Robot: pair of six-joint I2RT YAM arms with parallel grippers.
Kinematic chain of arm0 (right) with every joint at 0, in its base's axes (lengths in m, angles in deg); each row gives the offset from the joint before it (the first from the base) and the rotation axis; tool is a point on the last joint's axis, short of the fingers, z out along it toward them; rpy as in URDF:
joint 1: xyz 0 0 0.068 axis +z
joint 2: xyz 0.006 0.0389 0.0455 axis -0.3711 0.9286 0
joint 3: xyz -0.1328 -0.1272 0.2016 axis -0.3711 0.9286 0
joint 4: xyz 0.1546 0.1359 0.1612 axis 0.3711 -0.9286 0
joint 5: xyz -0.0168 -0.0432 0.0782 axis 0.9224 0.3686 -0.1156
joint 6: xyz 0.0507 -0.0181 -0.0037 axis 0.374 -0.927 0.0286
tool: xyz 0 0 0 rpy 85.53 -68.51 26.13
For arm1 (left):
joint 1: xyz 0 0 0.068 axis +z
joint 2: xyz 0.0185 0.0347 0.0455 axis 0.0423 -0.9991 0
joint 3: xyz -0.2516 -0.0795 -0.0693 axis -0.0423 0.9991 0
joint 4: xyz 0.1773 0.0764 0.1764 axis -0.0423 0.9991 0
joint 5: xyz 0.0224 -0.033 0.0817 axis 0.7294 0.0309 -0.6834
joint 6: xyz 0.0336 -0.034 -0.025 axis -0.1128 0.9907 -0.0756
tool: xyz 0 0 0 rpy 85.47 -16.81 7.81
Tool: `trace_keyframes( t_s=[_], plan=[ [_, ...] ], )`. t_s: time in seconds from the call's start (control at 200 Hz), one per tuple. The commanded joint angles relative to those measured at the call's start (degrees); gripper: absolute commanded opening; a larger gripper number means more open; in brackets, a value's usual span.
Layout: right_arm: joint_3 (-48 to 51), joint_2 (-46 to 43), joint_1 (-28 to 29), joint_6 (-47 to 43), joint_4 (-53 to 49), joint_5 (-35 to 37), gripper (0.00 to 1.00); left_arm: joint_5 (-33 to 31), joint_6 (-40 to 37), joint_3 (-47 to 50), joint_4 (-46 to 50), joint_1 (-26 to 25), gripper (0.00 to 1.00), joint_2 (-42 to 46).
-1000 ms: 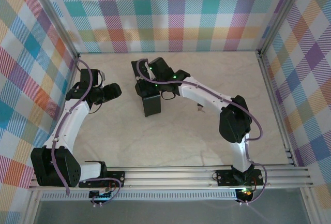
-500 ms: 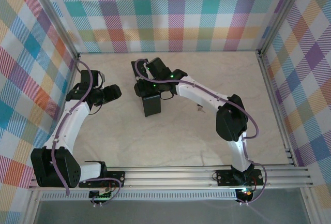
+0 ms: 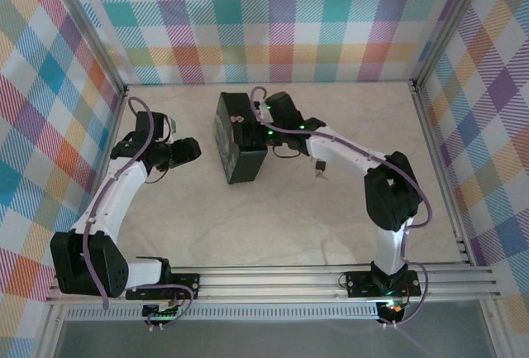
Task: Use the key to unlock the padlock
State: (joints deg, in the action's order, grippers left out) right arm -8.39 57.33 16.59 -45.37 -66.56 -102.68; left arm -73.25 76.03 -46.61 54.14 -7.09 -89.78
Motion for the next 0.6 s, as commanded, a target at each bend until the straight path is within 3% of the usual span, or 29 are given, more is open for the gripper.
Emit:
trace_keyframes(
  t_s=[0.0, 0.155, 0.36, 0.595],
  plan=[
    [7.85, -0.63, -1.41, 8.41, 6.19, -9.85, 0.86, 2.07, 1.82, -3.58, -1.13, -2.31, 0.72, -2.83],
    [14.22, -2.00, -3.36, 9.88, 12.62, -13.32, 0.89, -0.41, 3.10, -8.64, -2.92, -6.17, 0.72, -9.61],
    [19.26, -0.46, -4.00, 16.19, 24.36, -16.25, 0.89, -4.74, 7.20, -9.32, -8.18, -6.67, 0.72, -15.70],
    [18.30, 1.26, -3.75, 16.91, 25.15, -16.22, 0.90, -8.18, 6.42, -7.76, -10.01, -6.42, 0.72, -19.61]
  ],
)
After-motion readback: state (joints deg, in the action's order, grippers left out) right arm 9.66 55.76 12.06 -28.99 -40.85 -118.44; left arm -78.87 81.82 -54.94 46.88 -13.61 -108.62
